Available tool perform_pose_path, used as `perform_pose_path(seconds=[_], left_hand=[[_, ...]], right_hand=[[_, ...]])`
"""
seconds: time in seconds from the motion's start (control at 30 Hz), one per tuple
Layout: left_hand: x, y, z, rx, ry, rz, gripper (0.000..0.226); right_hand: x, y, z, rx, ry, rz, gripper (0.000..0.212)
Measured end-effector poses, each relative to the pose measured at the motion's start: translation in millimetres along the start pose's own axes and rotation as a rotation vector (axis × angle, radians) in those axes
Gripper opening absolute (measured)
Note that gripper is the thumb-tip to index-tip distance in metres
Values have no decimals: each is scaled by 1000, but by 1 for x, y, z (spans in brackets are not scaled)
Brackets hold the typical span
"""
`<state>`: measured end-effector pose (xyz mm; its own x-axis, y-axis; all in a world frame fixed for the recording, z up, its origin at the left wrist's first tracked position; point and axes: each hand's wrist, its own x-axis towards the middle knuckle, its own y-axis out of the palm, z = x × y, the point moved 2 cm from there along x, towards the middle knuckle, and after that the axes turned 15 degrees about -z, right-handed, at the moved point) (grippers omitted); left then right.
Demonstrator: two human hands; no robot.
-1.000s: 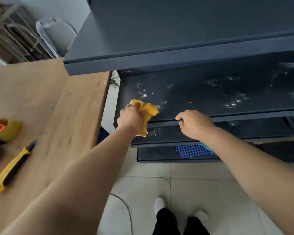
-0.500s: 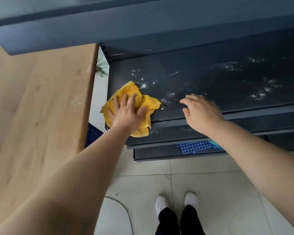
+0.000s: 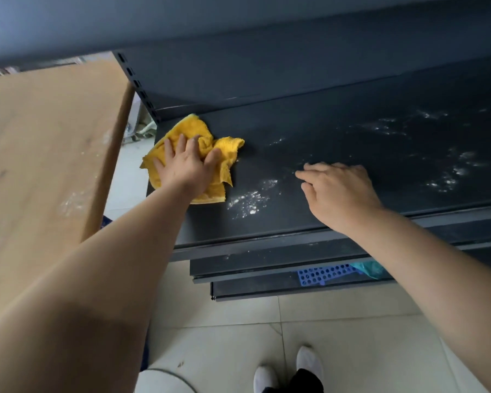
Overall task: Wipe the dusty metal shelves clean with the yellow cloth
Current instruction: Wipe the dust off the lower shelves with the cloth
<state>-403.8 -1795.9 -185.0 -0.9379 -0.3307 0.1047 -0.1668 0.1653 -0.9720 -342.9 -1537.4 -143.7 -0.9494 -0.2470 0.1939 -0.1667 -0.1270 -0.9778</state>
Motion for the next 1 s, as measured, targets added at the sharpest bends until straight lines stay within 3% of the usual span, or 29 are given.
perform_pose_path(seconds=[0.37,0.6,0.9,1.0], left_hand=[[23,18,-102,-4,143,25,75],[7,22,-168,-46,344,102,66],[-29,12,-146,-73,432,129,57],[-50,6,-131,-55,405,132,58]], right_hand=[[4,0,-25,89,-105,104,47],[4,-1,-23,49,-112,65,35],[-2,-4,-30,252,56,154,31],[-8,-5,-24,150,35,142,34]])
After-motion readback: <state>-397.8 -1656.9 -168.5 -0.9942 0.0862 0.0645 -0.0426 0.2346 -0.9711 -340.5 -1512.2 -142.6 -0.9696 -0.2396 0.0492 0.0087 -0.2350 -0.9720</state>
